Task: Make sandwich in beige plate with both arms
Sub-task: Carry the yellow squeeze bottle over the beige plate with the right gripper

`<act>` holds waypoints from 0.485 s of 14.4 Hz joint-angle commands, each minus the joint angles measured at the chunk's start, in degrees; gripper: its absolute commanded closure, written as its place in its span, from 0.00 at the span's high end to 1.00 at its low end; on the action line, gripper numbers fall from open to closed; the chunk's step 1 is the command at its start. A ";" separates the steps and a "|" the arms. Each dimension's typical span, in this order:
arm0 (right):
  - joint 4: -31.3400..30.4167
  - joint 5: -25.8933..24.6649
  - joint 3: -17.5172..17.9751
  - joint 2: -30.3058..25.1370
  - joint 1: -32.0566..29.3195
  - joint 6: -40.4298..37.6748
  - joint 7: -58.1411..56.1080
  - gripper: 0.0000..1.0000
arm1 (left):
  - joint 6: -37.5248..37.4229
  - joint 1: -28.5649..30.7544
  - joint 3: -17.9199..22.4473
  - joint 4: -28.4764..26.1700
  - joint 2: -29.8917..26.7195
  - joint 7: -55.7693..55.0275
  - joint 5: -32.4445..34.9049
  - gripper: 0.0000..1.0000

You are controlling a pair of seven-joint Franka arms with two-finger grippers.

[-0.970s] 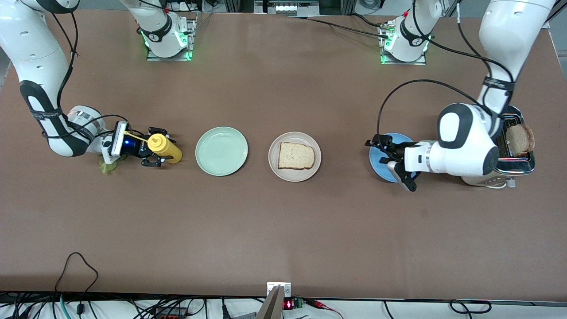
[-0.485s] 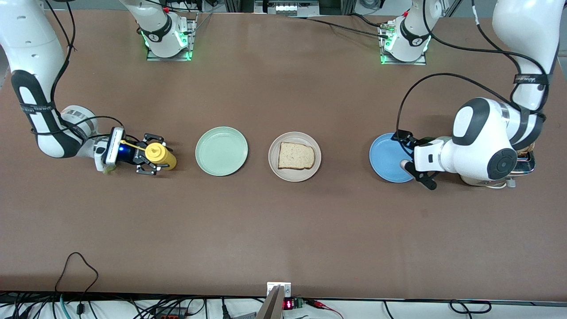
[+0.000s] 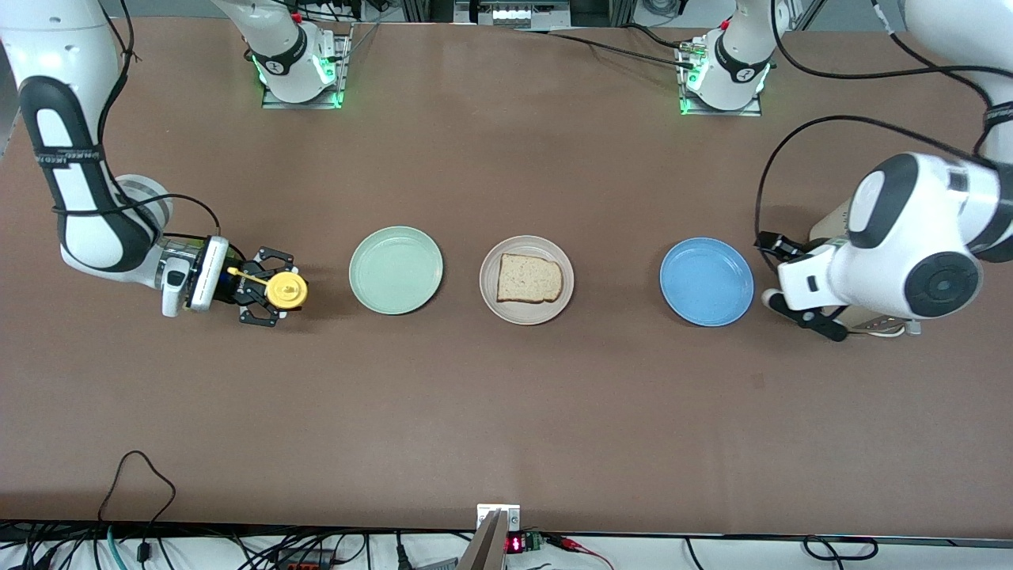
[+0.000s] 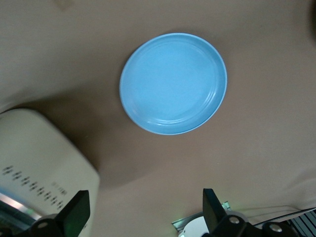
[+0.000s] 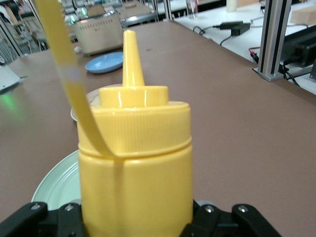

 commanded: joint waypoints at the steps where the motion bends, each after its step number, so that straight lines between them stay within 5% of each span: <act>1: 2.70 -5.51 -0.57 -2.77 4.47 4.75 9.83 0.37 | -2.76 0.04 -0.18 3.03 -3.22 -3.23 3.08 1.00; 7: 5.16 -20.71 -0.57 -4.88 16.24 17.67 26.89 0.37 | -2.67 4.52 0.17 13.31 -5.43 -6.85 2.91 1.00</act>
